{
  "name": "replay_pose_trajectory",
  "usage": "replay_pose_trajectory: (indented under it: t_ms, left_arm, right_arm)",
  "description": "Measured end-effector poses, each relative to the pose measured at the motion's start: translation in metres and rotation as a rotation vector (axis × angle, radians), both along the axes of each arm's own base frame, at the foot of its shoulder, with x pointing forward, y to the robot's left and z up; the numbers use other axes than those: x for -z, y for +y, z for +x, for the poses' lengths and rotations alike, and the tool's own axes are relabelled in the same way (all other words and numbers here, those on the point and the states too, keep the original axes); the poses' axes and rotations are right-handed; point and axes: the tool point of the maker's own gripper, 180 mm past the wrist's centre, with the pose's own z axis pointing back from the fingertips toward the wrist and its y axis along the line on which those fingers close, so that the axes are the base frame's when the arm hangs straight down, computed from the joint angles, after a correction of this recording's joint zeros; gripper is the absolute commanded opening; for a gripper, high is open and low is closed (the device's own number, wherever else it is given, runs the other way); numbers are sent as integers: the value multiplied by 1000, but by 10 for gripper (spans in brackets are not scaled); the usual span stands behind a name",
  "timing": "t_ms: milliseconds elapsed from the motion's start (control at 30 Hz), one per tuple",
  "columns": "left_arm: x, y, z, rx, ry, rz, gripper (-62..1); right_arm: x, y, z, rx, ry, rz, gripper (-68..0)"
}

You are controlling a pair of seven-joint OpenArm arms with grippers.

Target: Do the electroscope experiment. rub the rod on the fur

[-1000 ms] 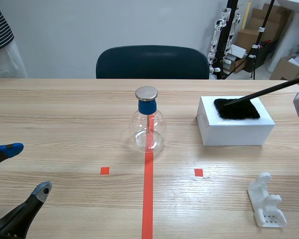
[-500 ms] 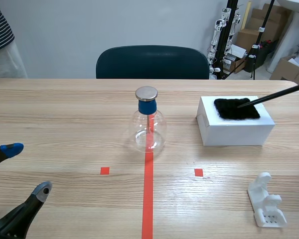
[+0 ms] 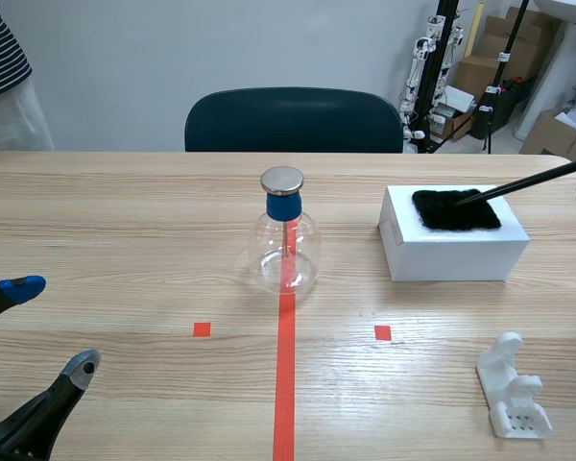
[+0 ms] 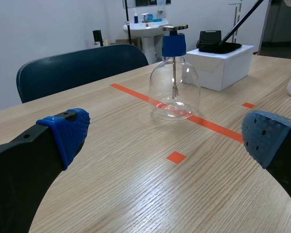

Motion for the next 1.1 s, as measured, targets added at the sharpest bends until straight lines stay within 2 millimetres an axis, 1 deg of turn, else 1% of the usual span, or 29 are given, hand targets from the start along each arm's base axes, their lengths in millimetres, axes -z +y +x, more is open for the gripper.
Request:
replay_pose_trajectory:
  t_ms: [200, 267, 333, 500, 600, 667, 800, 867, 1033, 1100]
  left_arm:
    - [0, 0, 0, 0, 0, 0, 14]
    - [0, 0, 0, 0, 0, 0, 14]
    - [0, 0, 0, 0, 0, 0, 14]
    - [0, 0, 0, 0, 0, 0, 14]
    - [0, 0, 0, 0, 0, 0, 14]
    - [0, 0, 0, 0, 0, 0, 14]
    - [0, 0, 0, 0, 0, 0, 14]
    - [0, 0, 0, 0, 0, 0, 14]
    - [0, 0, 0, 0, 0, 0, 14]
    - [0, 0, 0, 0, 0, 0, 14]
  right_arm:
    - [0, -3, -1, 17, 4, -9, -677]
    - [3, 3, 0, -2, 9, 40, -677]
    - [2, 12, 2, -33, -19, 114, -677]
    - [-18, 25, 8, -98, -139, 247, -677]
    - [-28, 30, 7, -130, -211, 306, -677]
    - [-28, 38, 3, -176, -230, 349, -677]
    - [-26, 49, -15, -260, -276, 414, -677]
    - [-29, 49, -24, -282, -318, 438, -676]
    - [-49, 42, -47, -295, -483, 495, -676]
    - [-52, 40, -57, -289, -509, 513, -676]
